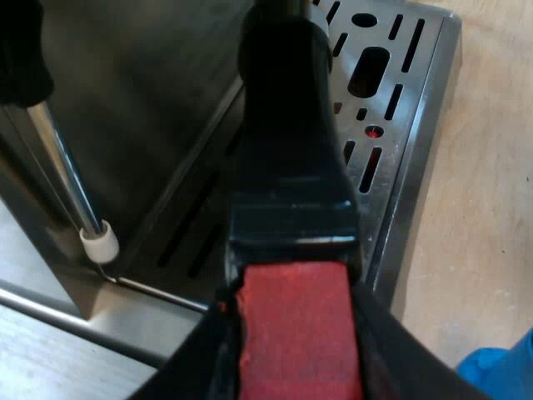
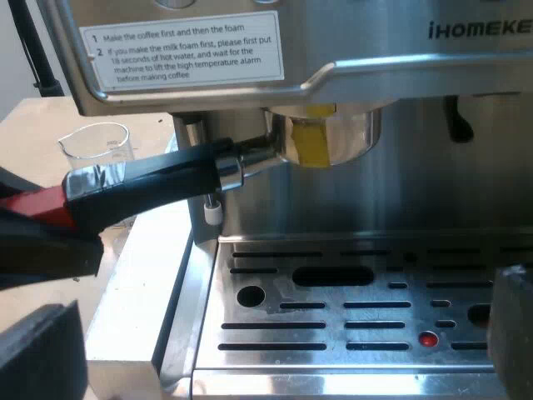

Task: Put the handle in the coffee machine

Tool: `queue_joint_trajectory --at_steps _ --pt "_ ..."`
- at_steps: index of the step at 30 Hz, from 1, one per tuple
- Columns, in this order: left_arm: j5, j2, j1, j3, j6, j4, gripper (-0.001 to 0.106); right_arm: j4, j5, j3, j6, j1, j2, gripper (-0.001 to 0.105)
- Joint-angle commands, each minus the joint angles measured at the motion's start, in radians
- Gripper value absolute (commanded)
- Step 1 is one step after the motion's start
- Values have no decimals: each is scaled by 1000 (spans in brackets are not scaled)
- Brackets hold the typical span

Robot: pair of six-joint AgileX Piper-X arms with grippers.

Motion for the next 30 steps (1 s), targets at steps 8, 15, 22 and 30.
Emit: queue_joint_trajectory --at_steps 8,15,22,30 --pt "147 -6 -5 -23 -10 -86 0 -7 13 -8 -1 -4 -1 105" --pt "147 -6 -5 -62 -41 -23 0 -7 13 -8 -1 -4 -1 105" --pt "147 -6 -5 -122 -41 37 0 -7 13 -8 -1 -4 -1 105" --pt "170 -7 -5 -123 2 106 0 -7 13 -8 -1 -4 -1 105"
